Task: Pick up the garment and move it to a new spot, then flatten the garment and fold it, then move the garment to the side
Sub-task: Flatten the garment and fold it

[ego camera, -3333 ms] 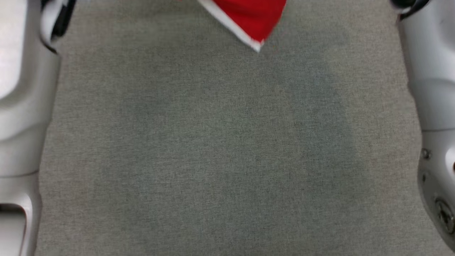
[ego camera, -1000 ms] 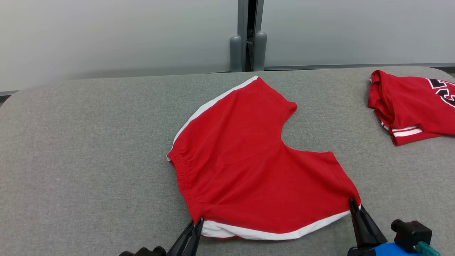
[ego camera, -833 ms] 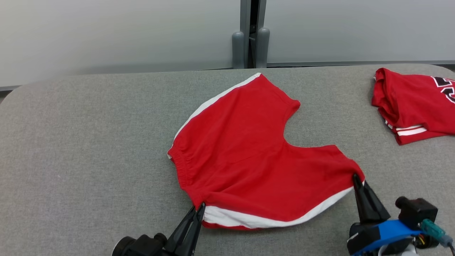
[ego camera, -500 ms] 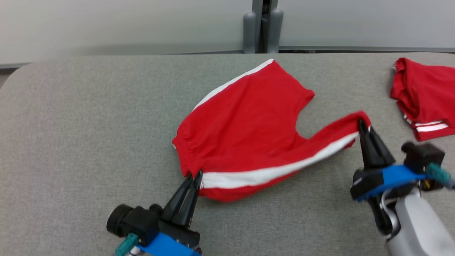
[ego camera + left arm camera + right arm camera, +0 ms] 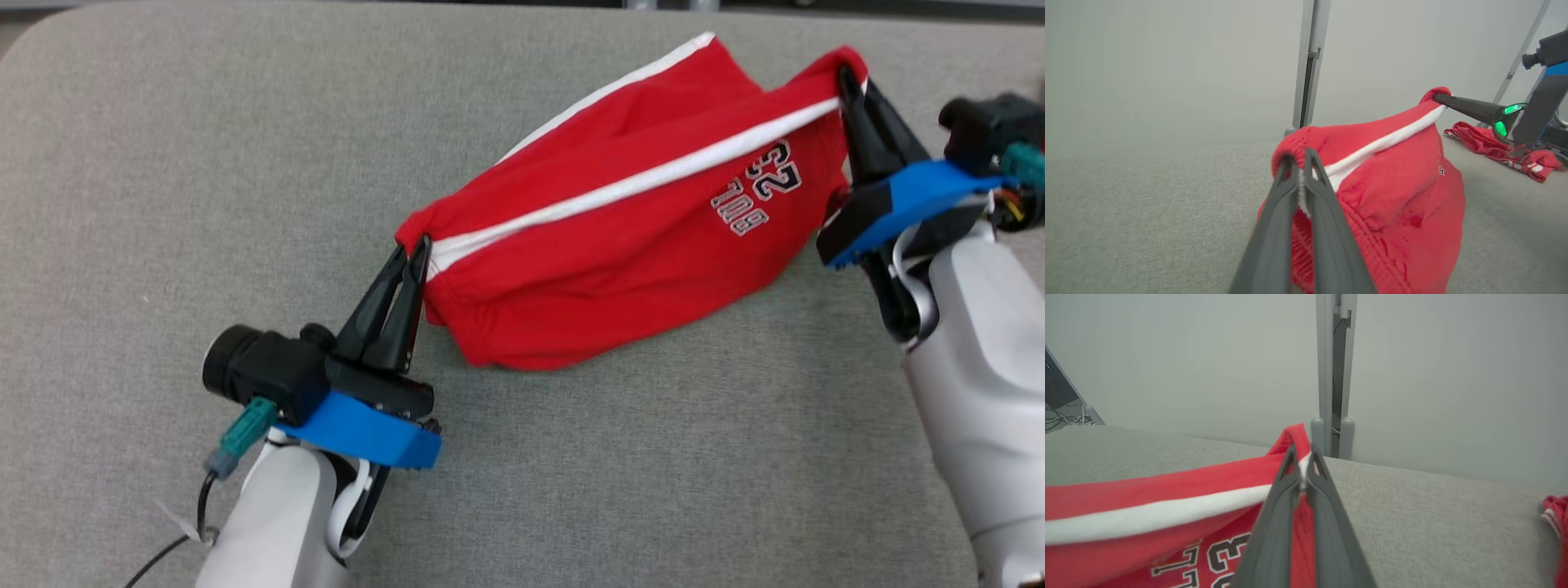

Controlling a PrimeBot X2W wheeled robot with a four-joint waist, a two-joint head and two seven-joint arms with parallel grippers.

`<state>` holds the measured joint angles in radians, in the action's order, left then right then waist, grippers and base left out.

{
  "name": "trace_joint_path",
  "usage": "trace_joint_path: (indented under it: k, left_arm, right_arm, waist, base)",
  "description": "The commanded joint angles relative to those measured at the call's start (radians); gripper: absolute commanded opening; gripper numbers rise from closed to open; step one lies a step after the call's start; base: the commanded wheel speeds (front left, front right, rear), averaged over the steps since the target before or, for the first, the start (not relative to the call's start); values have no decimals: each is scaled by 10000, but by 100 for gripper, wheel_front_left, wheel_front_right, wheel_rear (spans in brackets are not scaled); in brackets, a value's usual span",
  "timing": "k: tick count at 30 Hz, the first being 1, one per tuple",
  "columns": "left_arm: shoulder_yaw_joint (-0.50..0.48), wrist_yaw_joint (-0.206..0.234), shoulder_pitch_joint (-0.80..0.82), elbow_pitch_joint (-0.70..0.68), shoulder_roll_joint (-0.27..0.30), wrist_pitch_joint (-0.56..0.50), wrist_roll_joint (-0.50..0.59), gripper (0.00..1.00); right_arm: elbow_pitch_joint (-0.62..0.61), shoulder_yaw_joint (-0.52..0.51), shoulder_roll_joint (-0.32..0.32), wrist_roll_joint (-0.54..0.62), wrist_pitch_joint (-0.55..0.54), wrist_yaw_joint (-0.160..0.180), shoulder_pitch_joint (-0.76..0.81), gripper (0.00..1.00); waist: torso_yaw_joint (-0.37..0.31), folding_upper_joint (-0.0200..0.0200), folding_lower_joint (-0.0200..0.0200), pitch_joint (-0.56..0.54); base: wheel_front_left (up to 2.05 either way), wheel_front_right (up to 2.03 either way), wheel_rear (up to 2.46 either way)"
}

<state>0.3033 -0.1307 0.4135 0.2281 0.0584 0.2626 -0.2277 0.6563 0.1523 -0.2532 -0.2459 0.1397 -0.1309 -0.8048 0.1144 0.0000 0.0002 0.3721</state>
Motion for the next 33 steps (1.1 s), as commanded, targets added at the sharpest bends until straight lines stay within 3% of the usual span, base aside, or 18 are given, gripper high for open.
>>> trace_joint_path:
  k: [1, 18, 19, 20, 21, 22, 23, 24, 33]
  left_arm:
    - [-48, 8, 269, 88, 9, 26, -1, 0]
    - [-30, 8, 1755, 992, -56, 26, -265, 0]
    - [-36, 8, 1774, 1010, -55, 26, -285, 0]
    - [-57, 8, 1773, 1041, -56, 26, -317, 0]
    - [-80, 8, 1767, 1077, -56, 26, -335, 0]
    - [-94, 8, 1753, 1119, -55, 26, -334, 17]
    - [-79, 9, 1703, 1168, -57, 26, -333, 86]
    - [-48, 9, 1635, 1216, -57, 26, -371, 100]
    - [-96, 316, 619, 752, -55, 26, -442, 100]
  right_arm:
    - [255, 75, -97, 97, 0, 4, -445, 0]
    - [3735, 666, 153, 311, 601, 4, -3815, 0]
    - [3884, 705, 174, 305, 666, 4, -3904, 4]
    - [4007, 746, 196, 304, 729, 4, -3967, 38]
    - [4134, 787, 208, 302, 790, 4, -3998, 93]
    - [4251, 831, 219, 284, 844, 4, -4004, 100]
    - [4358, 874, 219, 253, 912, 4, -3995, 100]
    - [4442, 922, 207, 214, 945, 4, -3967, 100]
    - [4788, 1202, 28, -211, 1233, 4, -3242, 100]
  waist:
    - [230, 0, -2, 400]
    - [582, 0, -2, 1633]
    - [586, 0, -2, 1648]
    - [588, 0, -2, 1653]
    - [589, 0, -2, 1649]
    - [589, 0, -2, 1635]
    - [588, 0, -2, 1602]
    - [586, 0, -2, 1557]
    - [519, 0, -2, 874]
  base:
    - [0, 0, 0]
    - [0, 0, 0]
    - [0, 0, 0]
    - [0, 0, 0]
    - [0, 0, 0]
    - [0, 0, 0]
    - [0, 0, 0]
    - [0, 0, 0]
    - [0, 0, 0]
